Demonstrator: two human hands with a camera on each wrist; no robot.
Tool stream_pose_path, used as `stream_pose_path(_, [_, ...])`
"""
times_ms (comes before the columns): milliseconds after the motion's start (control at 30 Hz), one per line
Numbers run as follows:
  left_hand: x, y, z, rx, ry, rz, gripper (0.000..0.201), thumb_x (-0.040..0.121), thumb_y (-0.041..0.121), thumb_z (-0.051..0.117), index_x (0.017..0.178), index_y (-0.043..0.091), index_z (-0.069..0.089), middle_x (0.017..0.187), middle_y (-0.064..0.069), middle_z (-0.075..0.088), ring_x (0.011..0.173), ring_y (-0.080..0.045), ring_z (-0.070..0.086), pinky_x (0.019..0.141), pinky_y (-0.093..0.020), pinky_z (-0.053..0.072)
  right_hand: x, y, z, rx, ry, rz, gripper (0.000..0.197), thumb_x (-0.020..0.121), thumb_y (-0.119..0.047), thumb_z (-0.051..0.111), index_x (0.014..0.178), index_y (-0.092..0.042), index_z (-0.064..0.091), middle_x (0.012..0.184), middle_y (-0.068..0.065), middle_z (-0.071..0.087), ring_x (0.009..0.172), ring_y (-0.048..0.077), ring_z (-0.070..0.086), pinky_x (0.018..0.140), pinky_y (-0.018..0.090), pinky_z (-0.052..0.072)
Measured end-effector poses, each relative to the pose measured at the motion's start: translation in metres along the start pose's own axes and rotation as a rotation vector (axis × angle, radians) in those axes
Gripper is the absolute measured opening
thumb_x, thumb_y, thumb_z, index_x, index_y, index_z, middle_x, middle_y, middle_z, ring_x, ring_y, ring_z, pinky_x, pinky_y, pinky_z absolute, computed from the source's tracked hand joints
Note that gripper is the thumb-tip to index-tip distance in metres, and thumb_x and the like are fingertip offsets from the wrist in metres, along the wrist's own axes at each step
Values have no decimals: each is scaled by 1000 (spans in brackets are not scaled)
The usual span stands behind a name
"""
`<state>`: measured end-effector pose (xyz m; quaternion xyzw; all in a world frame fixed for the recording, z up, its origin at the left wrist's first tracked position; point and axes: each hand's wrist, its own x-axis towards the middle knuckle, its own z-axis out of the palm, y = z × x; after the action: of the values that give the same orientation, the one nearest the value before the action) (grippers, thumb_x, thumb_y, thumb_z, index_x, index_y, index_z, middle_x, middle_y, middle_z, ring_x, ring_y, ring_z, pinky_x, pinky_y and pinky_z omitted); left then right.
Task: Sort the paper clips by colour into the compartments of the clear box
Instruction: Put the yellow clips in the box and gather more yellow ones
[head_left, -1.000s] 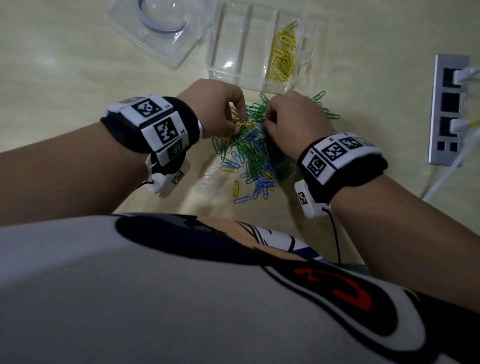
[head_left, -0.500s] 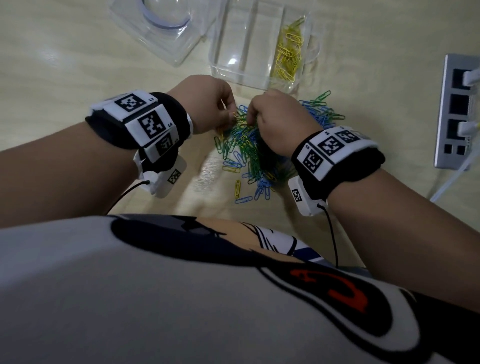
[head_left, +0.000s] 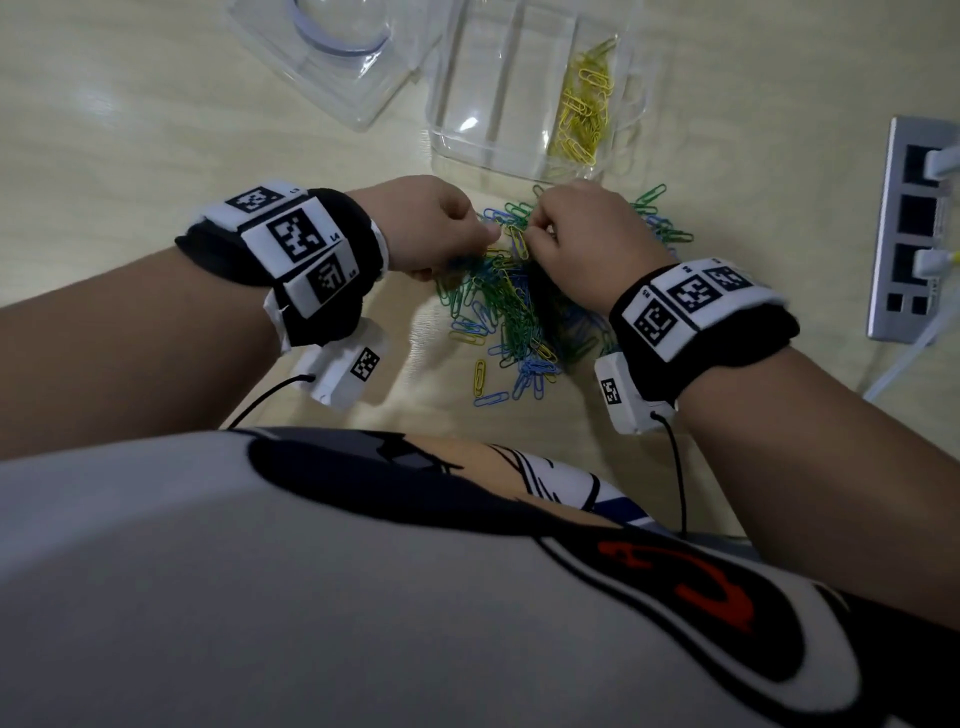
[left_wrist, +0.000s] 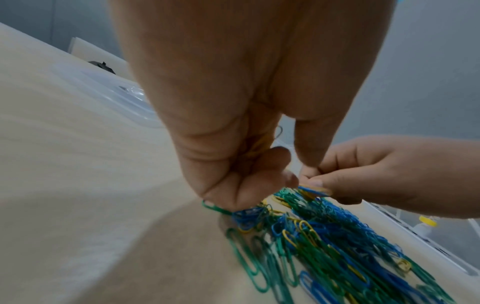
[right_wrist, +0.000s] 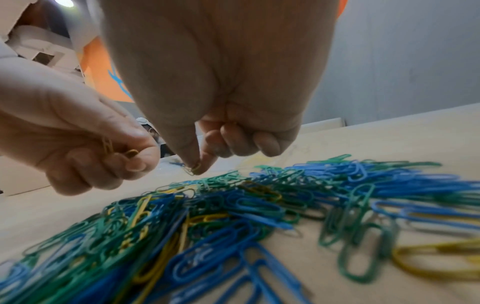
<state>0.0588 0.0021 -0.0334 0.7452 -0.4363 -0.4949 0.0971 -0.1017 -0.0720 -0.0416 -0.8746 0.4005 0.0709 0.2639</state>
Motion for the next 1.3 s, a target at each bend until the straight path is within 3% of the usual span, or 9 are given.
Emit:
stream_pose_path(167, [2,1,2,-246,-21,-11,23,98,19,49,79,12,61,68,-6,58,49,-9,58,55,-24,54,-6,3,-4,-4,3,40,21,96,-20,44,99,-11,62,98,5,49,86,21,46,75,27,31])
stream_pose_path(267, [1,7,4,-350,-43,-41,34,101,28,41,77,12,58,64,-3,54,47,-10,56,49,-22,49,-8,5,-7,3,52,47,22,96,-24,48,103,-13,66,105,5,55,96,23,52,77,26,31])
stream_pose_path(400, [0,13,4,-433,-83,-82,44,102,41,33,83,11,59,65,-5,53,54,-16,59,54,-25,48,-11,6,-13,51,112,70,19,93,-29,55,95,-16,68,92,-2,50,87,15,47,78,27,35])
stream_pose_path(533, [1,13,7,-374,-79,-21,27,99,27,47,100,6,64,66,-5,51,52,-16,55,50,-24,50,-13,5,-13,139,106,71,16,91,-29,53,89,-17,64,73,-12,43,82,13,45,72,26,32])
stream_pose_path(667, [0,15,9,-347,-66,36,22,97,21,51,109,8,64,64,-5,51,53,-16,53,49,-22,49,-14,2,-14,214,101,67,16,92,-27,51,89,-17,64,77,-7,50,80,14,48,70,26,33])
stream_pose_path(800, [-1,20,6,-507,-95,-31,43,102,39,36,99,5,63,69,-7,55,56,-18,61,49,-23,50,-16,1,-16,284,76,78,14,92,-27,51,88,-19,62,72,-11,50,74,11,49,69,26,35])
stream_pose_path(933, [-3,24,6,-672,-160,-130,65,98,58,23,95,4,59,72,-11,59,61,-24,66,63,-35,58,-20,-13,-23,244,44,-29,8,88,-26,54,82,-25,60,68,-12,46,72,10,45,63,25,31])
stream_pose_path(1067, [-5,24,10,-724,-205,-144,67,97,60,23,87,4,60,70,-12,60,55,-22,63,73,-42,58,-21,-31,-21,92,-25,-98,15,85,-24,56,97,-18,63,83,-3,55,85,18,53,69,27,35])
stream_pose_path(1300, [-2,20,11,-781,-143,-145,52,100,49,30,92,8,60,73,-8,63,57,-24,62,55,-33,57,-24,-41,-22,71,-42,-171,31,86,-27,56,116,-19,57,104,0,63,96,20,56,78,31,44])
